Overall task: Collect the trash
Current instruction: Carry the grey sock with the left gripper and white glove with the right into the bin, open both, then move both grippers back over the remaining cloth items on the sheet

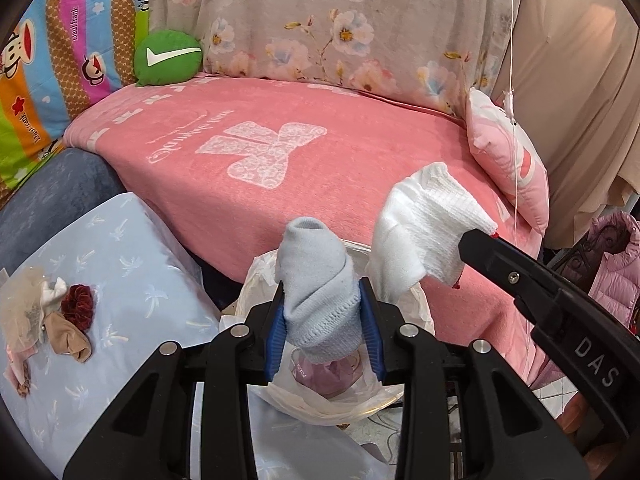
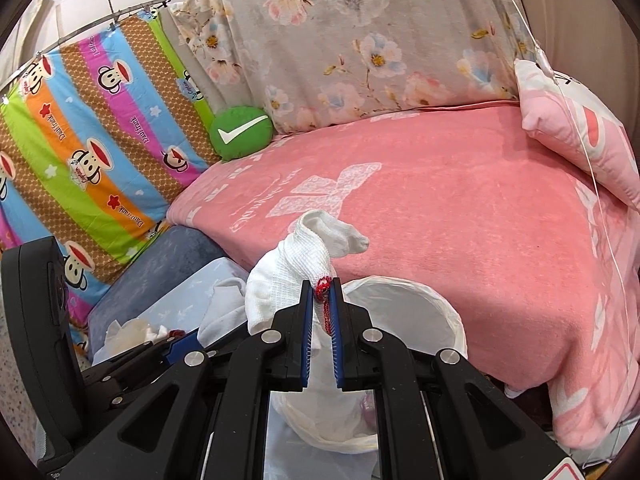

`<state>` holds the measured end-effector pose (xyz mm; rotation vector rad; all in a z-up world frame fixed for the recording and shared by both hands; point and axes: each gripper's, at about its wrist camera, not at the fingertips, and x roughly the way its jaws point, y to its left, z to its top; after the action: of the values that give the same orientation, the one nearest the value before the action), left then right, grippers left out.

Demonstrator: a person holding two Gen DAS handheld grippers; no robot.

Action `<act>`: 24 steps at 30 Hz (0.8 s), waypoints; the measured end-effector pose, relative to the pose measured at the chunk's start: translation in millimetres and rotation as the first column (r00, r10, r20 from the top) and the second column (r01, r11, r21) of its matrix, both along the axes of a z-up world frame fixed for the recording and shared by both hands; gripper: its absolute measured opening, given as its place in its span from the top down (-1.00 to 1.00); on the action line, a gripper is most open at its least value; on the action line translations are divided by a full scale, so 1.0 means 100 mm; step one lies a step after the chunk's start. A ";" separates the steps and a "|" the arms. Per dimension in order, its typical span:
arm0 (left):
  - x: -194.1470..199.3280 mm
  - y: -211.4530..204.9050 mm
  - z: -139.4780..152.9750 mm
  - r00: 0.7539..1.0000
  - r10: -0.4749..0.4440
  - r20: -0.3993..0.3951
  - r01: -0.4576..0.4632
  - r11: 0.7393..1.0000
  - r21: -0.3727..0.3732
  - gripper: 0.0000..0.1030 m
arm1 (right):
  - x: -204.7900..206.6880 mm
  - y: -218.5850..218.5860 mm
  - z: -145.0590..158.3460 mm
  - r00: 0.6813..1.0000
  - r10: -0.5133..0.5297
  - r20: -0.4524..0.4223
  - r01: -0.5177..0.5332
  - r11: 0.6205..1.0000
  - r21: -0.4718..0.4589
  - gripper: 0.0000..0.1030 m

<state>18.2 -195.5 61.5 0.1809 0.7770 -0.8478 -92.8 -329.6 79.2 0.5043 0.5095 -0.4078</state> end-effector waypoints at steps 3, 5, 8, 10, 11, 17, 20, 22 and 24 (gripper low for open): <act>-0.01 -0.01 0.01 1.000 0.021 0.013 -0.021 1.000 0.000 -0.19 | -0.01 0.00 0.00 1.000 -0.015 -0.004 0.015 1.000 -0.001 0.72; -0.01 -0.01 0.01 0.999 0.031 0.023 -0.031 1.000 -0.002 -0.35 | -0.02 0.00 0.01 1.000 -0.023 -0.001 0.023 1.000 -0.003 0.72; 0.01 -0.01 -0.01 0.999 0.045 0.023 -0.045 0.999 0.008 -0.43 | -0.01 0.00 0.01 1.000 -0.024 -0.001 0.024 1.000 -0.005 0.66; 0.03 0.01 -0.02 0.998 0.055 0.017 -0.055 0.998 0.012 -0.44 | -0.01 0.01 0.01 1.000 -0.021 0.001 0.021 1.000 -0.005 0.60; 0.04 0.01 -0.02 0.998 0.059 0.015 -0.059 0.998 0.013 -0.44 | 0.00 0.02 0.01 1.000 -0.019 -0.002 0.019 1.000 -0.007 0.56; 0.07 0.09 -0.03 0.997 0.082 0.010 -0.082 0.997 0.008 -0.44 | 0.05 0.07 0.00 1.000 0.003 -0.015 -0.003 1.000 -0.016 0.54; 0.09 0.15 -0.03 0.996 0.094 0.004 -0.094 0.996 0.002 -0.44 | 0.09 0.12 -0.02 1.000 0.015 -0.025 -0.016 1.000 -0.018 0.54; 0.10 0.18 -0.04 0.995 0.102 -0.001 -0.102 0.995 0.000 -0.44 | 0.10 0.17 -0.02 0.999 0.023 -0.028 -0.023 1.000 -0.019 0.54; 0.12 0.22 -0.04 0.994 0.110 -0.002 -0.110 0.994 -0.001 -0.44 | 0.12 0.21 -0.02 0.999 0.030 -0.031 -0.031 0.999 -0.023 0.54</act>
<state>29.7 -174.0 57.4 0.1348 0.7815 -0.7447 -80.9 -308.6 76.9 0.4682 0.5409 -0.3925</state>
